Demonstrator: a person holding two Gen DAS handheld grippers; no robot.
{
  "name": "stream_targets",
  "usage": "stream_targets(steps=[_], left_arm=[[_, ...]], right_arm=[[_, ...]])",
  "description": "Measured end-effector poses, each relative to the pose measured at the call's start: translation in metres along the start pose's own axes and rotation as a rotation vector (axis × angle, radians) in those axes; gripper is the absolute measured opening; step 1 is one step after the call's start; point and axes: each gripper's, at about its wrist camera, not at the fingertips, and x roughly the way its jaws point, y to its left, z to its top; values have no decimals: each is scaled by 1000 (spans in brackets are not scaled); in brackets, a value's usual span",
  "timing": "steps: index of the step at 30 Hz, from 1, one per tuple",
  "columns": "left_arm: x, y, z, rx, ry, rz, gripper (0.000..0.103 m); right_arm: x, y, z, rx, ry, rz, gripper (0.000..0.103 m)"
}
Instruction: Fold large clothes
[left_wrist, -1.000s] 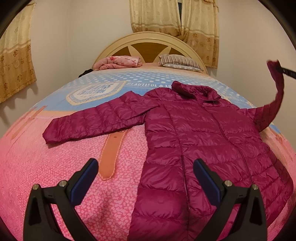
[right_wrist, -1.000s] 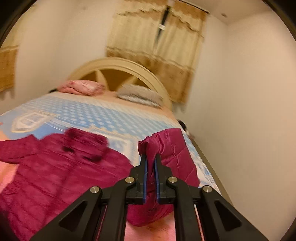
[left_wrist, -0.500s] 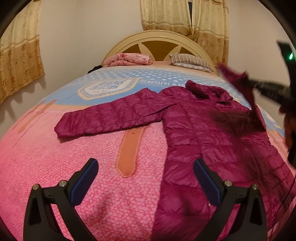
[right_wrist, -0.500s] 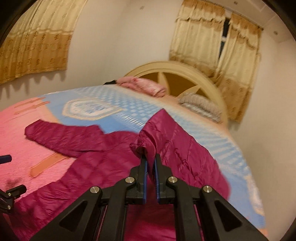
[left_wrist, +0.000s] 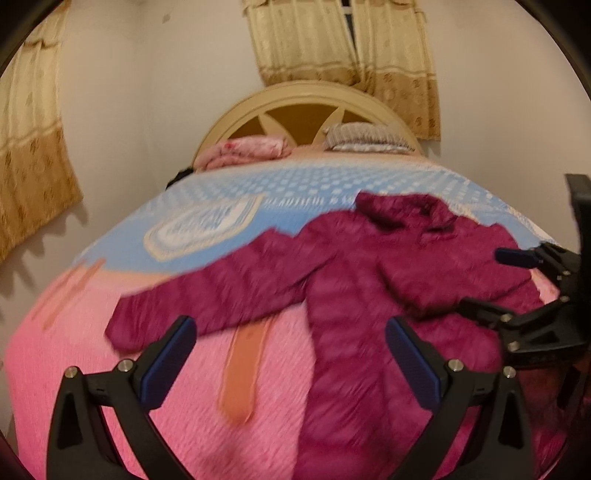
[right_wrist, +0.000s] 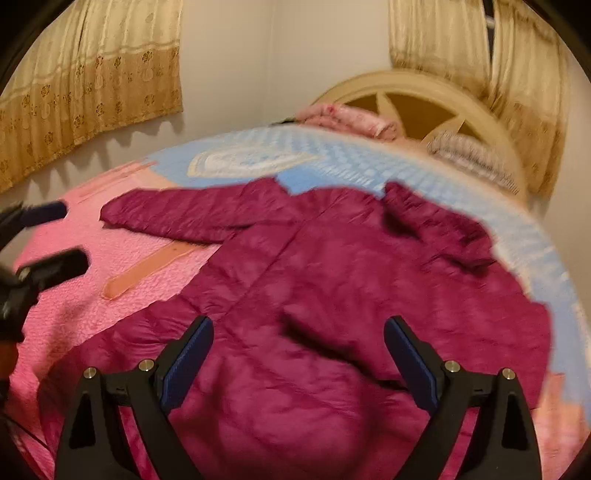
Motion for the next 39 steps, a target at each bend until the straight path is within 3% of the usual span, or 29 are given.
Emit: stream_targets(steps=[6, 8, 13, 18, 29, 39], left_arm=[[38, -62, 32, 58, -7, -79, 103], [52, -81, 36, 78, -6, -74, 103], [93, -121, 32, 151, 41, -38, 103], [132, -128, 13, 165, 140, 18, 103], [155, -125, -4, 121, 234, -33, 103], [161, -108, -5, 59, 266, -105, 103]], right_arm=[[-21, -93, 11, 240, -31, -177, 94], [-18, -132, 6, 347, -15, -248, 94], [1, -182, -14, 458, 36, -315, 91], [28, -203, -35, 517, 100, -290, 89], [64, -207, -69, 557, 200, -254, 89], [47, -195, -84, 670, 157, -287, 89]])
